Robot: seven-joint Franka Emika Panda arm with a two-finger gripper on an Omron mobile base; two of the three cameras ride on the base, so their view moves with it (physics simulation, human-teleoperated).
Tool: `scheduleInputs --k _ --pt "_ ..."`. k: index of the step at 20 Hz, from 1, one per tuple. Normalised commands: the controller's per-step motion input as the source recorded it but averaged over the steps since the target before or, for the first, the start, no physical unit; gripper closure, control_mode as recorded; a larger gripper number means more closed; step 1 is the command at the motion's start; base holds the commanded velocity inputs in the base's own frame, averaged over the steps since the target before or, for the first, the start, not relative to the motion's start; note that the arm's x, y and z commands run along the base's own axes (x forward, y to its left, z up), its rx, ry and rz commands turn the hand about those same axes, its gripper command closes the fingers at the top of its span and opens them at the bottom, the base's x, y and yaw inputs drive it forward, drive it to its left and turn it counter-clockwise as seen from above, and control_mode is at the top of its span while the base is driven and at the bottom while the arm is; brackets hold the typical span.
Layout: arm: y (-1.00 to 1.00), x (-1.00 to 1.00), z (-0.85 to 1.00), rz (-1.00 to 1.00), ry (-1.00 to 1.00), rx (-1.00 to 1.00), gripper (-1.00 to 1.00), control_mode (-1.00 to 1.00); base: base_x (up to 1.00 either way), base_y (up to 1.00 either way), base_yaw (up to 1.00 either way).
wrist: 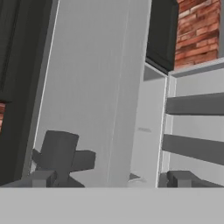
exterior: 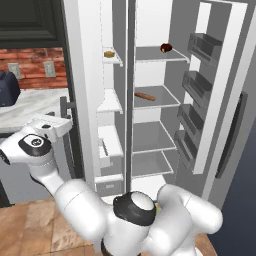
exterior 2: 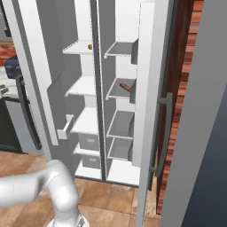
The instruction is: Pick up the frozen steak from the freezer, place it on any shelf in the fridge, and close the fridge and freezer doors when done.
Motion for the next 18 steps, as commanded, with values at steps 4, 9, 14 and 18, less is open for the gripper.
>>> scheduleInputs --k 4,9,14,18 --pt "0.41 0.49 -0.07 0.00 0.01 0.00 -1.00 -1.00 0.00 0.00 0.00" --pt "-0.09 0.42 0.00 0.00 0.04 0.00 -1.00 -1.00 0.00 0.00 0.00" --pt "-0.38 0.36 0.00 0.00 0.03 0.00 -1.00 -1.00 0.00 0.00 0.00" --pt "-0.64 0.17 0.00 0.00 0.02 0.00 -1.00 -1.00 0.00 0.00 0.00"
